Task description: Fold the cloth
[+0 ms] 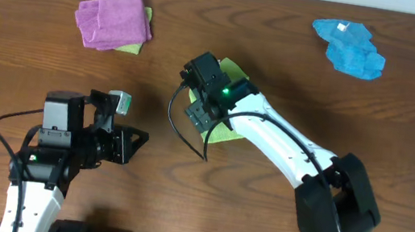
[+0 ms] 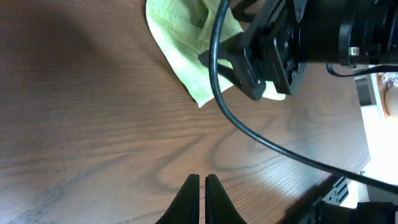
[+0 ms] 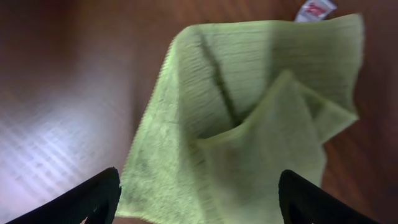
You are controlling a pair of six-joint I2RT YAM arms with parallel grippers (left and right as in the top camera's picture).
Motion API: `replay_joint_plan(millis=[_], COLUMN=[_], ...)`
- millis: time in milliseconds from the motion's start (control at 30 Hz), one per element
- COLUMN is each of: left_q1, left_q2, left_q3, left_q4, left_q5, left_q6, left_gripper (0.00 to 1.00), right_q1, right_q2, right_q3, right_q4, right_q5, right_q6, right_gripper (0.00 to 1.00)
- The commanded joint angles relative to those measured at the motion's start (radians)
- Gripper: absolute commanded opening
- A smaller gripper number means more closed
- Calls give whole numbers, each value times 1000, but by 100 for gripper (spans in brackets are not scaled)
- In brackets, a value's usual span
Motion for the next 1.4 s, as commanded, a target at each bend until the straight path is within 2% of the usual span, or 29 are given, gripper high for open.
replay_joint_plan(millis=[0, 167, 667, 933, 1133, 1233, 1367], left_q1=[2, 2, 2, 2, 1, 1, 1], left_q2=[-5, -5, -5, -5, -3, 8, 29], left_q3=[-5, -5, -5, -5, -16, -56, -117], left_q4=[3, 3, -2, -2, 0, 37, 128], left_q5=[22, 22, 22, 20, 22, 34, 81], left_q6=[16, 20, 31, 42, 41, 35, -3], left_gripper=[6, 6, 7, 7, 12, 19, 21], right_q1=[-3, -3, -40, -57, -61, -61, -65], right_q2=[53, 97, 110, 110, 110, 110, 110], right_q3=[19, 19, 19, 37, 106, 127, 127], right_q4=[5, 9, 93, 87, 79, 68, 60], right_q5=[77, 105, 435, 445, 447, 444, 432], right_q6=[16, 16, 11, 11, -4, -7, -7], right_gripper=[80, 79, 79, 80, 79, 80, 78])
